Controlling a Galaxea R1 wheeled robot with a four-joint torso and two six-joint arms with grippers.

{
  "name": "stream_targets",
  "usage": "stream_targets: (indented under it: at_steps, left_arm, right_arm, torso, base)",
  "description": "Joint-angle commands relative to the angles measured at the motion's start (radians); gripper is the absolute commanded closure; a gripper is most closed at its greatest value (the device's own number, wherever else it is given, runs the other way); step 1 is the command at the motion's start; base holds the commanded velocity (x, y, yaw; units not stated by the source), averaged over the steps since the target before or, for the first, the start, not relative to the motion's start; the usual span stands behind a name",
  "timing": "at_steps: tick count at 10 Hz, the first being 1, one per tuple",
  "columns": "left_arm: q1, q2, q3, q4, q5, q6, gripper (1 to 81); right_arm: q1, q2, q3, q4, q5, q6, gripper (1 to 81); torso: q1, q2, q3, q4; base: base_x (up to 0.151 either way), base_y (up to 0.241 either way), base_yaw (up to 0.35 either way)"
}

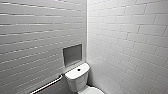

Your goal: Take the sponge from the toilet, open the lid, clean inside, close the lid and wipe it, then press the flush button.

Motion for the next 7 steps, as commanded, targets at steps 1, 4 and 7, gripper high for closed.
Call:
stream_targets:
  at_steps: [1, 4, 7]
  left_arm:
    - [-0.053, -0.009, 0.013, 0.001, 0.050, 0.008, 1.0]
    - [-0.053, -0.009, 0.013, 0.002, 0.050, 0.008, 1.0]
    - [-0.053, -0.006, 0.013, 0.002, 0.050, 0.008, 1.0]
  right_arm:
    - [0.040, -0.008, 0.008, 0.011, -0.054, -0.005, 81.1]
    - [0.040, -0.007, 0.001, 0.011, -0.054, -0.005, 81.1]
    - [0.040, -0.001, -0.015, 0.013, -0.054, -0.005, 81.1]
  torso:
    - [0.000, 0.000, 0.000, 0.000]
    - [0.000, 0.000, 0.000, 0.000]
    - [0.001, 0.000, 0.000, 0.000]
  base:
    - [0.075, 0.000, 0.000]
    - [0.090, 0.000, 0.000]
    - [0.093, 0.000, 0.000]
